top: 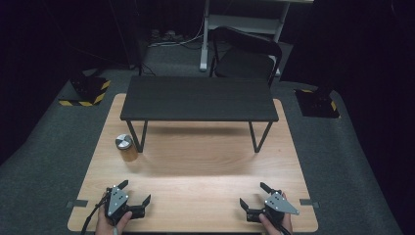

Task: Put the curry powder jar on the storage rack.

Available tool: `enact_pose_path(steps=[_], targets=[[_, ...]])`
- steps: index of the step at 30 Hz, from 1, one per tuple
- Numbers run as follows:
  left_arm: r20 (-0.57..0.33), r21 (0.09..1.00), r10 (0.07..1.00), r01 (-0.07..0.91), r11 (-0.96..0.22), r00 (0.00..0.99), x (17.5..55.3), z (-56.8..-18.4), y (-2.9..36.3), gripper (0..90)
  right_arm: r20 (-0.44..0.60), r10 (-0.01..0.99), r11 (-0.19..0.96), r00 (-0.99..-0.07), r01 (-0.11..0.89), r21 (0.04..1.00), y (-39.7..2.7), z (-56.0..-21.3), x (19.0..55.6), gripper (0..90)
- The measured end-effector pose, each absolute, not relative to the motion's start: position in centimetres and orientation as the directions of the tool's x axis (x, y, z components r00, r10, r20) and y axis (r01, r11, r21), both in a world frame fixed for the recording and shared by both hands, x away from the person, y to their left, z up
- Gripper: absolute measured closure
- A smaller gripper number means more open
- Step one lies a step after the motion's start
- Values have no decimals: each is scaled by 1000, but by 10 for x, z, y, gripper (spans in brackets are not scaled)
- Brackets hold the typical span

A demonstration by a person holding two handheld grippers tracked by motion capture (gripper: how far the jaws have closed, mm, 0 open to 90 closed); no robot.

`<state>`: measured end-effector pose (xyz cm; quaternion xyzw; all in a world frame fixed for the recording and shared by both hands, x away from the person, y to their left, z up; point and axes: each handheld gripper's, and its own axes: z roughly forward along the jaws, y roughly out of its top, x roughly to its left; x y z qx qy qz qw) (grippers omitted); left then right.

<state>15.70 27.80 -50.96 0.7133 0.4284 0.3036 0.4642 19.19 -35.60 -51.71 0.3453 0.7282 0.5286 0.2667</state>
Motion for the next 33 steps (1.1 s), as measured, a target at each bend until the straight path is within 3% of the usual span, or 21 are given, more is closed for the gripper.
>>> enact_pose_path(steps=[23,33], targets=[[-6,924,903,348,-159,429,158,-508,282,5,-29,776,245,-629,259,934,-353,-508,197,1],[-1,938,917,318,-137,398,156,-487,293,5,-19,774,252,-633,280,926,-354,-505,199,1]])
